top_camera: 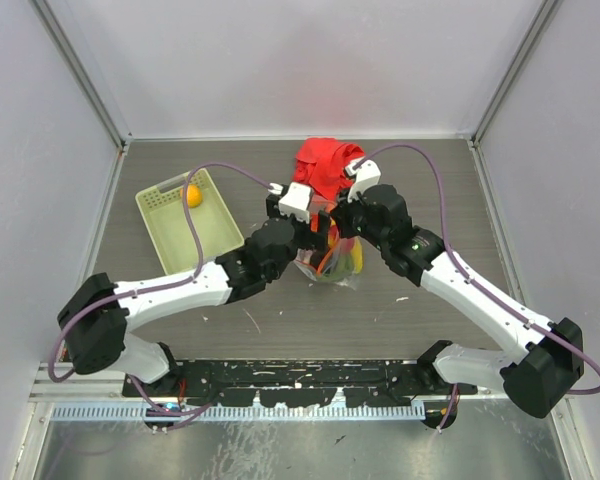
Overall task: Place the food in the zip-top bag and seal the zipper
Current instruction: Place the fake fruit in the zipper food storage bag, then pick up the fake fruit from the bin.
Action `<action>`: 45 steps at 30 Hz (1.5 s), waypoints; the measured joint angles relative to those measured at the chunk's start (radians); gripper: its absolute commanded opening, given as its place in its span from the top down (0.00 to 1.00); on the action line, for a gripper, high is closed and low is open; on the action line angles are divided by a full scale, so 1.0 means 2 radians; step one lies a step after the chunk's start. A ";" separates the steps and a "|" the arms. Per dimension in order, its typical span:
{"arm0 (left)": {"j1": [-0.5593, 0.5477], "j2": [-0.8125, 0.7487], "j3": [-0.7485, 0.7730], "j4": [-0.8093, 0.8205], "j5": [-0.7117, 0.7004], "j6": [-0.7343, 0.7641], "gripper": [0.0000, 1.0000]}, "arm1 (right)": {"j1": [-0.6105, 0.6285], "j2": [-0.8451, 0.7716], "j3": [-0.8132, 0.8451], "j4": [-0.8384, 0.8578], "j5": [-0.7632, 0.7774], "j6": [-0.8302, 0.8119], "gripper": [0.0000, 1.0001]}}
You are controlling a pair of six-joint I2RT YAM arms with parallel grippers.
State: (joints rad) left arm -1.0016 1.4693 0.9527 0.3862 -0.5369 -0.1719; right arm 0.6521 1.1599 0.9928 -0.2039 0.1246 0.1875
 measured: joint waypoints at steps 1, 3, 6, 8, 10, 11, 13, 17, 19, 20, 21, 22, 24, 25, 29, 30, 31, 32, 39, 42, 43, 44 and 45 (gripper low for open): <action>0.000 -0.007 0.004 -0.018 0.001 -0.008 0.14 | 0.000 0.000 0.000 0.000 0.000 0.000 0.99; 0.000 -0.019 0.013 -0.053 0.003 -0.025 0.14 | 0.000 0.000 0.000 0.000 -0.002 0.000 0.99; 0.000 -0.042 0.024 -0.103 0.004 -0.045 0.13 | 0.000 0.000 0.000 0.000 -0.003 0.000 1.00; 0.000 -0.059 0.029 -0.138 0.004 -0.058 0.11 | 0.000 0.000 0.000 0.000 -0.003 0.000 0.99; 0.000 -0.076 0.031 -0.166 0.003 -0.070 0.09 | 0.000 0.000 0.000 0.000 -0.003 0.000 1.00; 0.000 -0.085 0.031 -0.179 0.002 -0.076 0.08 | 0.000 0.000 0.000 0.000 -0.003 0.000 1.00; 0.001 -0.104 0.031 -0.208 0.001 -0.088 0.07 | 0.000 0.000 0.000 0.000 -0.002 0.000 0.99; 0.010 -0.138 0.035 -0.265 0.001 -0.110 0.06 | 0.000 0.000 0.000 0.000 -0.002 0.000 0.99; 0.018 -0.150 0.036 -0.286 0.002 -0.120 0.06 | 0.000 0.000 0.000 0.000 -0.002 0.000 0.99; 0.027 -0.158 0.036 -0.302 0.004 -0.128 0.05 | 0.000 0.000 0.000 0.000 -0.002 0.000 1.00; 0.035 -0.164 0.036 -0.312 0.006 -0.133 0.05 | 0.000 0.000 0.000 0.000 -0.002 0.000 1.00; 0.044 -0.169 0.036 -0.322 0.007 -0.137 0.05 | 0.000 0.000 0.000 0.000 -0.002 0.000 1.00; 0.070 -0.179 0.036 -0.345 0.017 -0.148 0.05 | 0.000 0.000 0.000 0.000 -0.002 0.000 1.00; 0.083 -0.184 0.036 -0.355 0.023 -0.155 0.05 | 0.000 0.000 0.000 0.000 -0.002 0.000 1.00; 0.141 -0.197 0.036 -0.389 0.047 -0.171 0.04 | 0.000 0.000 0.000 0.000 -0.002 0.000 1.00; 0.156 -0.198 0.036 -0.397 0.053 -0.175 0.03 | 0.000 0.000 0.000 0.000 -0.002 0.000 1.00; 0.171 -0.199 0.036 -0.406 0.059 -0.180 0.02 | 0.000 0.000 0.000 0.000 -0.002 0.000 1.00; 0.182 -0.199 0.036 -0.413 0.063 -0.182 0.01 | 0.000 0.000 0.000 0.000 -0.002 0.000 1.00; 0.279 -0.191 0.040 -0.464 0.098 -0.203 0.00 | 0.000 0.000 0.000 0.000 -0.002 0.000 1.00; 0.331 -0.172 0.047 -0.472 0.121 -0.208 0.00 | 0.000 0.000 0.000 0.000 -0.002 0.000 1.00; 0.348 -0.164 0.048 -0.472 0.128 -0.210 0.00 | 0.000 0.000 0.000 0.000 -0.002 0.000 0.99; 0.364 -0.156 0.048 -0.472 0.134 -0.210 0.00 | 0.000 0.000 0.000 0.000 -0.002 0.000 0.99; 0.378 -0.147 0.048 -0.472 0.140 -0.211 0.01 | 0.000 0.000 0.000 0.001 -0.002 0.000 0.99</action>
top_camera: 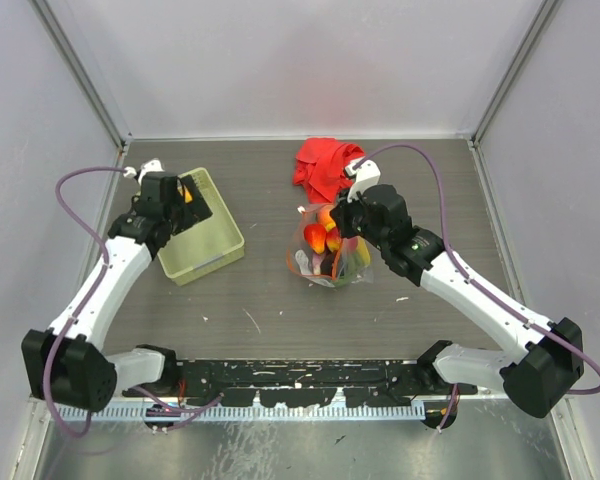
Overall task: Place the food in the zip-top bag and seal the zipper
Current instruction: Pick up the fake fruit from the bin.
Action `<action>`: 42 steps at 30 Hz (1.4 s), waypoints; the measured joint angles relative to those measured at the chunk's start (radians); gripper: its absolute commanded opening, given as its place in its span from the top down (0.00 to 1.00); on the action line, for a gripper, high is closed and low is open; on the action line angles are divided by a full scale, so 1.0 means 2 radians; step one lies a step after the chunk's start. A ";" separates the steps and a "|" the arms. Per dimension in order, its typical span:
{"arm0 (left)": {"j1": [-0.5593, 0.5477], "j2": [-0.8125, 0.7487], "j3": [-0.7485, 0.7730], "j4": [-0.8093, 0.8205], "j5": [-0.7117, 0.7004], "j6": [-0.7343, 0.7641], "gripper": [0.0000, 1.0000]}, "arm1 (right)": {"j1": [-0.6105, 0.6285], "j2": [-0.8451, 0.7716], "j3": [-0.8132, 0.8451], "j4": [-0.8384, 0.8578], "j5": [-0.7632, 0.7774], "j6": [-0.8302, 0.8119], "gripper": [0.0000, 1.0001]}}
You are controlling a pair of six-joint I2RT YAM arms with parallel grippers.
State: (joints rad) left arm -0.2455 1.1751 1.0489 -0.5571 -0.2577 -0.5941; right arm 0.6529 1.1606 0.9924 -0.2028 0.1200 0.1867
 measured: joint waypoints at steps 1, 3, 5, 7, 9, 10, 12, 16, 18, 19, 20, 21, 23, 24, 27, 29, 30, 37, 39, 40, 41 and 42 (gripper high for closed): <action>0.015 0.012 0.002 0.000 0.006 0.000 0.01 | 0.000 0.000 0.000 0.000 0.000 0.000 1.00; 0.040 0.037 0.010 0.000 0.021 -0.001 0.00 | 0.000 0.001 0.000 0.001 0.000 0.000 0.99; 0.061 0.065 0.021 0.004 0.042 -0.002 0.00 | 0.000 0.003 0.000 0.002 -0.001 0.000 0.99; 0.077 0.094 0.027 0.015 0.055 -0.008 0.00 | 0.000 0.005 0.000 0.004 -0.001 0.000 0.99; 0.087 0.121 0.034 0.019 0.058 -0.010 0.00 | 0.000 0.008 0.000 0.006 -0.002 0.000 0.99; 0.090 0.135 0.040 0.019 0.059 -0.010 0.00 | 0.000 0.009 0.000 0.007 -0.003 0.000 0.99; 0.097 0.169 0.059 0.024 0.062 -0.010 0.00 | 0.000 0.012 0.000 0.008 -0.005 0.000 1.00; 0.105 0.225 0.094 0.034 0.065 -0.009 0.00 | 0.000 0.013 0.000 0.008 -0.005 -0.002 1.00; 0.109 0.248 0.109 0.041 0.065 -0.008 0.00 | 0.000 0.013 0.000 0.008 -0.005 -0.003 0.99; 0.112 0.260 0.117 0.043 0.065 -0.007 0.00 | 0.000 0.013 0.000 0.008 -0.005 -0.004 1.00; 0.114 0.272 0.126 0.045 0.064 -0.007 0.01 | 0.000 0.013 0.000 0.008 -0.005 -0.005 0.99; 0.116 0.286 0.137 0.046 0.063 -0.005 0.01 | 0.000 0.013 0.000 0.008 -0.005 -0.006 1.00; 0.120 0.312 0.157 0.048 0.060 -0.002 0.03 | 0.000 0.014 0.000 0.008 -0.005 -0.007 1.00; 0.121 0.323 0.166 0.048 0.058 0.000 0.04 | 0.000 0.016 0.000 0.009 -0.005 -0.008 0.99; 0.124 0.360 0.197 0.048 0.052 0.007 0.05 | 0.000 0.022 0.000 0.011 -0.006 -0.010 1.00; 0.124 0.383 0.217 0.048 0.049 0.011 0.06 | 0.000 0.026 0.000 0.011 -0.007 -0.010 0.99; 0.124 0.393 0.226 0.048 0.048 0.014 0.07 | 0.000 0.027 0.000 0.011 -0.007 -0.011 1.00; 0.127 0.441 0.267 0.046 0.044 0.027 0.17 | 0.000 0.035 0.000 0.014 -0.009 -0.013 0.99; 0.128 0.450 0.277 0.043 0.044 0.029 0.20 | 0.000 0.039 0.000 0.016 -0.009 -0.013 1.00; 0.129 0.454 0.281 0.043 0.044 0.030 0.23 | 0.000 0.041 0.000 0.016 -0.010 -0.013 0.99; 0.129 0.457 0.284 0.042 0.045 0.031 0.25 | 0.000 0.042 0.000 0.017 -0.011 -0.013 1.00; 0.129 0.458 0.285 0.043 0.045 0.031 0.28 | 0.000 0.044 0.000 0.017 -0.011 -0.013 1.00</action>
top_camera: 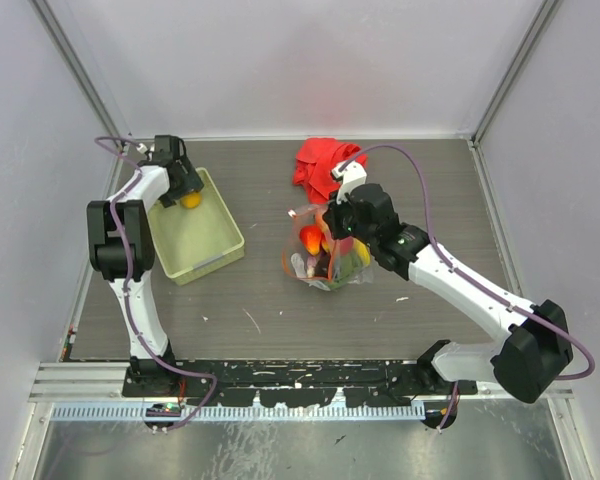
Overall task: Place the food in the zip-top bag and seal the zipper
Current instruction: Pick up the fake fruit from the bin.
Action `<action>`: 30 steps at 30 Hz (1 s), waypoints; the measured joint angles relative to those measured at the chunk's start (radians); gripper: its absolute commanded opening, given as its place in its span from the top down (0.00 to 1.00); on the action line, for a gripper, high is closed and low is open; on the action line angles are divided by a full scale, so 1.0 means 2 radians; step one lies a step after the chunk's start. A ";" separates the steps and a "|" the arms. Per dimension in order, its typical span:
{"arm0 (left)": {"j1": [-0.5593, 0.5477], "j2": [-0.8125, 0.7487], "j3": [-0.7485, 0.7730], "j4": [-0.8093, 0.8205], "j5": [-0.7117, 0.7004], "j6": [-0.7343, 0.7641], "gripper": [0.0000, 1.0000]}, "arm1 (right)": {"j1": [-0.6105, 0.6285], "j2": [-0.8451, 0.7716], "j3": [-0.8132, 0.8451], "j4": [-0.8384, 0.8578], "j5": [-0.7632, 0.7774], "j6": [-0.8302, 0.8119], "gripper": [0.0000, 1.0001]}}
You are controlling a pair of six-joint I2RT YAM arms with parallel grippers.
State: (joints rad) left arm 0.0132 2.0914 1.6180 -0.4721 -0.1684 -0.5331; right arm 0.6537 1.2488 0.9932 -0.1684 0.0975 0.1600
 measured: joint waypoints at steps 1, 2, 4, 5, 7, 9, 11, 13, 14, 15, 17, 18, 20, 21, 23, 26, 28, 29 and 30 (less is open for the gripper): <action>0.000 0.001 0.000 -0.001 0.000 0.000 0.30 | 0.000 0.001 0.000 0.001 -0.002 0.000 1.00; 0.000 0.002 0.000 -0.003 0.000 0.000 0.33 | 0.000 0.002 0.000 0.001 -0.002 0.000 0.99; 0.000 0.002 0.000 -0.004 0.001 0.000 0.36 | 0.000 0.002 0.000 0.002 -0.003 0.000 0.99; 0.000 0.002 0.000 -0.005 0.002 -0.001 0.36 | 0.000 0.002 0.000 0.002 -0.004 0.000 1.00; 0.000 0.002 0.000 -0.006 0.005 -0.001 0.36 | 0.000 0.002 0.000 0.002 -0.005 0.000 0.99; 0.000 0.003 0.000 -0.006 0.007 -0.001 0.36 | 0.000 0.002 0.000 0.002 -0.006 0.000 1.00; 0.000 0.004 0.000 -0.006 0.008 -0.002 0.36 | 0.000 0.002 0.000 0.002 -0.007 0.000 0.99; 0.000 0.005 0.000 -0.006 0.008 -0.002 0.33 | 0.000 0.002 0.000 0.002 -0.007 0.000 0.99; 0.000 0.006 0.000 -0.006 0.008 -0.002 0.31 | 0.000 0.002 0.000 0.002 -0.007 0.000 0.99; 0.000 0.007 0.000 -0.006 0.008 -0.002 0.29 | 0.000 0.002 0.000 0.002 -0.007 0.000 0.99; 0.000 0.010 0.000 -0.006 0.008 -0.001 0.28 | 0.000 0.002 0.000 0.002 -0.007 0.000 1.00; 0.000 0.013 0.000 -0.006 0.008 -0.002 0.28 | 0.000 0.002 0.000 0.002 -0.007 0.000 1.00; 0.000 0.018 0.000 -0.007 0.008 -0.001 0.30 | 0.000 0.002 0.000 0.002 -0.007 0.000 1.00; 0.000 0.020 0.000 -0.008 0.008 -0.001 0.33 | 0.000 0.002 0.000 0.002 -0.007 0.000 0.99; 0.000 0.023 0.000 -0.008 0.008 -0.002 0.39 | 0.000 0.002 0.000 0.002 -0.007 0.000 0.99; 0.000 0.024 0.000 -0.009 0.008 0.000 0.45 | 0.000 0.002 0.000 0.002 -0.007 0.000 1.00; 0.000 0.024 0.000 -0.009 0.008 -0.001 0.47 | 0.000 0.002 0.000 0.002 -0.007 0.000 0.99; 0.000 0.024 -0.001 -0.009 0.008 -0.001 0.48 | 0.000 0.002 0.000 0.002 -0.007 0.000 0.99; 0.000 0.023 -0.004 -0.007 0.009 -0.001 0.49 | 0.000 0.003 0.000 0.002 -0.007 0.000 0.99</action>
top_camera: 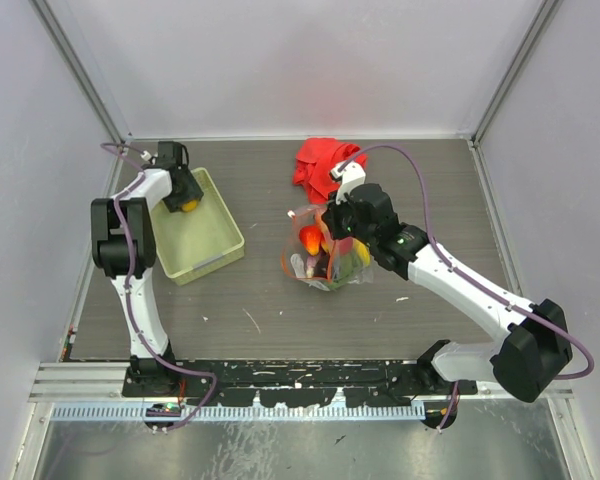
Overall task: Place the food in the zip-top bag and seal the zipper
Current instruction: Pick up the fake fruit from the bin.
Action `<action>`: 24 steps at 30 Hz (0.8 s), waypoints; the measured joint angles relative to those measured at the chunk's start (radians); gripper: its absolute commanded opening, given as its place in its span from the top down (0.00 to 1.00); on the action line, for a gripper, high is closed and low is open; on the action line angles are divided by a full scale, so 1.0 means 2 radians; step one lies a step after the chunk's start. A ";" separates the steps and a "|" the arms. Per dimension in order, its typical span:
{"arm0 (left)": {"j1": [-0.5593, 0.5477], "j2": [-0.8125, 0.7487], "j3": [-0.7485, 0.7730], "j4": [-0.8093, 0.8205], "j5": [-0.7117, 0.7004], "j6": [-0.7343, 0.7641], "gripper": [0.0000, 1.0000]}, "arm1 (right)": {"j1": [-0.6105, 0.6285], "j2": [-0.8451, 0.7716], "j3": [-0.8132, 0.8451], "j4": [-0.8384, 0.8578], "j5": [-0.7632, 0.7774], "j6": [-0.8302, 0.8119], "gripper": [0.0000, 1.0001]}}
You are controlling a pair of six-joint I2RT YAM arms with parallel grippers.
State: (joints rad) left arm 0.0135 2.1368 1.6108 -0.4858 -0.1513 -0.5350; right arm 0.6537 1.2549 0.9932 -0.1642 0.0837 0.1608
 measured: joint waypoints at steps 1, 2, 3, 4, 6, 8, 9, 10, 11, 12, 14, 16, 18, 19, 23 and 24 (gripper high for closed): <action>0.000 -0.003 -0.005 0.003 0.002 -0.001 0.49 | 0.000 0.000 0.000 0.000 0.000 0.000 0.99; 0.000 -0.007 -0.012 0.005 0.004 -0.002 0.50 | 0.000 0.001 0.000 0.000 0.000 0.000 1.00; 0.000 -0.017 -0.025 0.009 0.008 -0.003 0.50 | 0.000 0.001 0.000 0.000 0.000 0.000 1.00; 0.000 -0.022 -0.031 0.008 0.011 -0.004 0.50 | 0.000 0.001 0.000 0.000 0.000 0.000 1.00; -0.002 -0.039 -0.053 0.013 0.017 -0.008 0.50 | 0.000 0.001 0.000 0.001 0.000 0.000 0.99; -0.006 -0.064 -0.079 0.013 0.024 -0.013 0.50 | 0.000 0.001 0.000 0.002 -0.002 0.000 0.99; -0.007 -0.078 -0.092 0.013 0.026 -0.014 0.50 | 0.000 0.001 0.000 0.002 -0.002 0.001 0.99; -0.009 -0.091 -0.101 0.013 0.029 -0.015 0.50 | 0.000 0.001 0.000 0.003 -0.003 0.002 0.99; -0.011 -0.105 -0.111 0.013 0.033 -0.016 0.50 | 0.000 0.001 0.000 0.003 -0.004 0.002 0.99; -0.014 -0.119 -0.121 0.013 0.036 -0.017 0.50 | 0.000 0.001 0.000 0.003 -0.005 0.002 1.00; -0.022 -0.148 -0.138 0.015 0.041 -0.019 0.50 | 0.000 0.001 0.000 0.004 -0.006 0.003 0.99; -0.031 -0.176 -0.155 0.017 0.047 -0.021 0.50 | 0.000 0.001 0.000 0.004 -0.007 0.004 0.99; -0.043 -0.207 -0.175 0.019 0.053 -0.025 0.50 | 0.000 0.001 0.000 0.004 -0.007 0.004 0.99; -0.049 -0.220 -0.182 0.019 0.057 -0.026 0.50 | 0.000 0.001 0.000 0.004 -0.007 0.004 0.99; -0.082 -0.270 -0.211 0.020 0.069 -0.028 0.50 | 0.000 0.001 0.000 0.005 -0.007 0.005 1.00; -0.093 -0.281 -0.216 0.019 0.071 -0.028 0.50 | 0.000 0.001 0.000 0.005 -0.007 0.005 1.00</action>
State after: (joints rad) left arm -0.1719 1.5749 1.1790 -0.4477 -0.0093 -0.5919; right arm 0.6537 1.2572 0.9932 -0.1539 0.0692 0.1715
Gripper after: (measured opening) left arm 0.568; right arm 0.035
